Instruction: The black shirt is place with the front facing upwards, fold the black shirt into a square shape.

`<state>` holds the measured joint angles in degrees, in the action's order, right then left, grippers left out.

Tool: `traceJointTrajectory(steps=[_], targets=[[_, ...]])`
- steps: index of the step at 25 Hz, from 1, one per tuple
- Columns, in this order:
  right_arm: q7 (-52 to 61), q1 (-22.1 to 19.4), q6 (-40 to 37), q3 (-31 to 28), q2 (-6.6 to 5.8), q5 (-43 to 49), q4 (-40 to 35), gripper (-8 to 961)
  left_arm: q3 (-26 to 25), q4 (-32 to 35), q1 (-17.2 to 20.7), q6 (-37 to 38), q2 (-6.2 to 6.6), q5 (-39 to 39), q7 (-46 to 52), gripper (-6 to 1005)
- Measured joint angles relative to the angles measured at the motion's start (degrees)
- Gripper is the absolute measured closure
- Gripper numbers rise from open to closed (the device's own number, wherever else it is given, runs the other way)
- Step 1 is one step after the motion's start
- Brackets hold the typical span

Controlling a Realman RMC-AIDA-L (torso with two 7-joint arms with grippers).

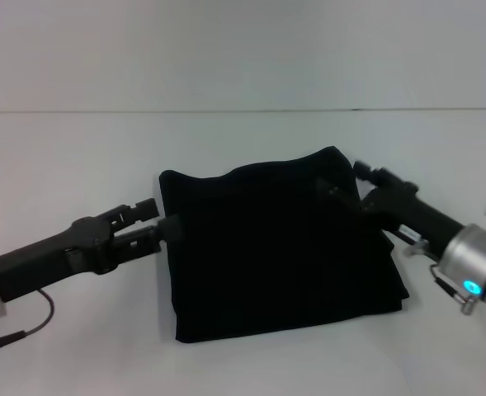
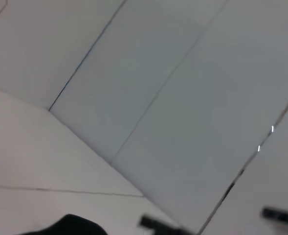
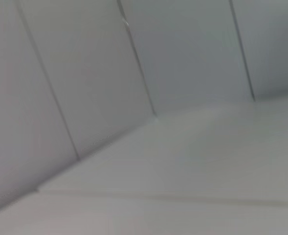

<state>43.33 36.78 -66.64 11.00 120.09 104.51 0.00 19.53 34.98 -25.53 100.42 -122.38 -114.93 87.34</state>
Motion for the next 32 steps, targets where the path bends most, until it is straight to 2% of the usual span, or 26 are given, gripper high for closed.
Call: traceJointTrajectory(steps=[3,4,6,11,17,22,32], targets=[[-4.3,-3.2,-8.7,1.2,-0.17,0.7,-2.2,119,-0.1,1.5,0.8,-0.2,0.04,-1.2,-8.2,63],[-5.5,-4.3,-11.0,2.1,-0.17,1.2,-3.1,119,-0.1,1.5,0.8,-0.2,0.04,-1.2,-8.2,63],[-6.6,-6.1,-13.7,4.1,-0.17,2.3,-4.4,120,-0.1,3.8,2.6,-3.2,-0.88,-2.1,-18.1,63],[-7.4,-11.4,-14.7,7.7,-0.2,3.2,-5.9,121,0.2,3.5,4.8,-8.1,-1.6,-4.5,-25.9,63],[-10.4,-16.2,-13.3,8.2,0.04,3.3,-5.2,119,-1.7,-1.4,6.5,-9.3,-1.88,-5.9,-34.4,63],[-10.6,-17.3,-11.1,8.9,-0.09,3.3,-5.2,120,-1.9,-2.9,6.6,-11.5,-1.94,-8.0,-35.6,63],[-10.6,-17.0,-11.1,10.3,-0.04,3.3,-5.5,119,-2.7,-3.3,6.8,-10.8,-1.98,-7.7,-35.7,63]])
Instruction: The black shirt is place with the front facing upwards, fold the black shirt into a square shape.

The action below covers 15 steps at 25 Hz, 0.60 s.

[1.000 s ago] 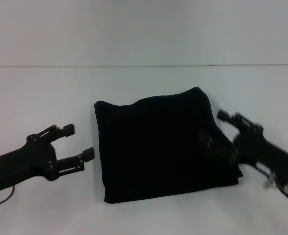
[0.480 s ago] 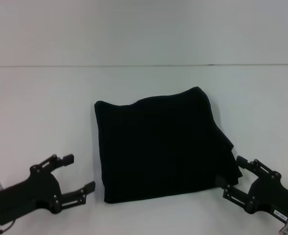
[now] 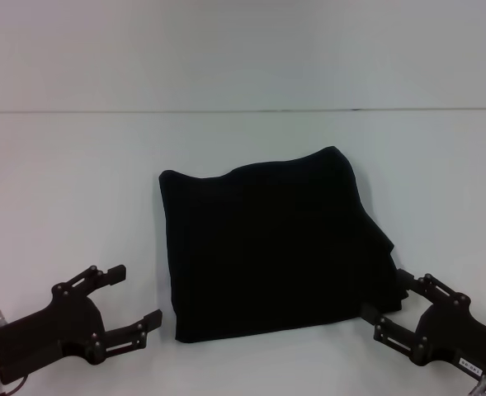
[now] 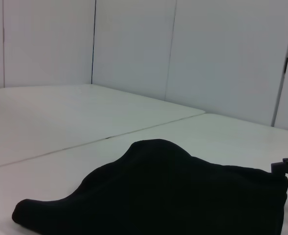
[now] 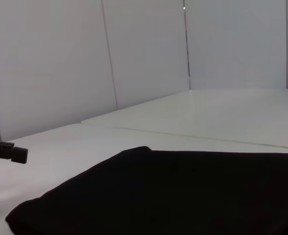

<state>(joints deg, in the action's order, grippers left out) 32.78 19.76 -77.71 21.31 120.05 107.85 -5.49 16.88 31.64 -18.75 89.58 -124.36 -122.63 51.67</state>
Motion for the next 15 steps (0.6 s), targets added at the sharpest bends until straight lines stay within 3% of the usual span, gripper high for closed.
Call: traceJointTrajectory(steps=[15], targets=[[0.0,0.2,-0.6,0.0,0.0,0.0,0.3,119,-0.8,-0.1,0.0,0.6,0.09,1.0,0.0,63]])
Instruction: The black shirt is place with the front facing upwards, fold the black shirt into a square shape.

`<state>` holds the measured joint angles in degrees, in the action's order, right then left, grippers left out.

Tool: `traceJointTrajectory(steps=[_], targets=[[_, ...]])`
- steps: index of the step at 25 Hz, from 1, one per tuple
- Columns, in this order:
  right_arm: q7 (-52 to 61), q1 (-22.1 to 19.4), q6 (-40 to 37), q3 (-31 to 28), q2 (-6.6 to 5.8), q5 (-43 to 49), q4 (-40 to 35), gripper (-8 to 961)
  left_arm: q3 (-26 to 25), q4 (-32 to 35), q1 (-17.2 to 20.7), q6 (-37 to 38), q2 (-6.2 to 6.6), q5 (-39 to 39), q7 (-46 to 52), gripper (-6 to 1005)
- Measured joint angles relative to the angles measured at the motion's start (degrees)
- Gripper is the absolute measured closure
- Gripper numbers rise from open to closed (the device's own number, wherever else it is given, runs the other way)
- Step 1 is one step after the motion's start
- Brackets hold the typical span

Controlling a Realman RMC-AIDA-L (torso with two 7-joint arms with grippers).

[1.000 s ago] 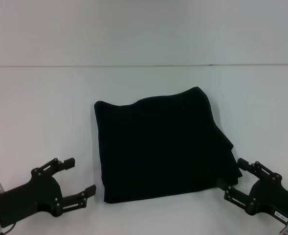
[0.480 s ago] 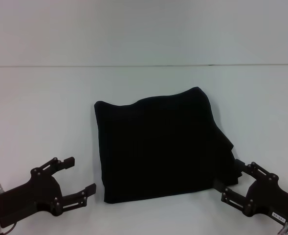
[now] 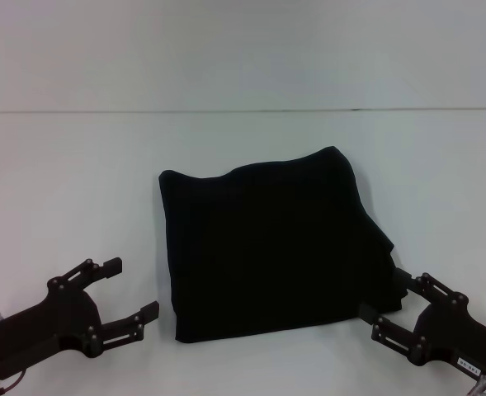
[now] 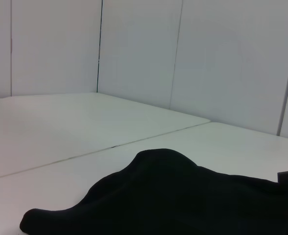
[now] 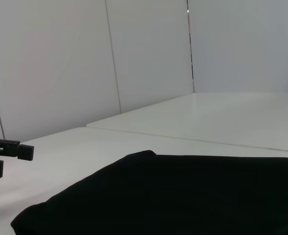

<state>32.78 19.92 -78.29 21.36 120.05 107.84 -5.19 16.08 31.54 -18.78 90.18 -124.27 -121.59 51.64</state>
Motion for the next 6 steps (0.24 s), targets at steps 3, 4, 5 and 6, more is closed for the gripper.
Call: traceJointTrajectory(steps=[3,4,5,6], targets=[[0.0,0.0,-0.1,0.0,0.0,0.0,0.0,119,0.0,0.0,0.0,0.0,0.0,0.0,0.0,63],[0.0,0.0,-0.1,0.0,0.02,0.0,0.0,119,0.0,0.0,0.1,0.0,0.0,0.0,0.0,63],[0.0,-0.1,-0.1,0.0,0.05,0.0,0.0,119,0.0,0.0,0.1,0.0,0.0,0.0,0.0,63],[0.0,-0.1,-0.1,0.0,0.06,0.0,0.0,119,0.0,0.0,0.1,0.0,0.0,0.0,0.0,63]])
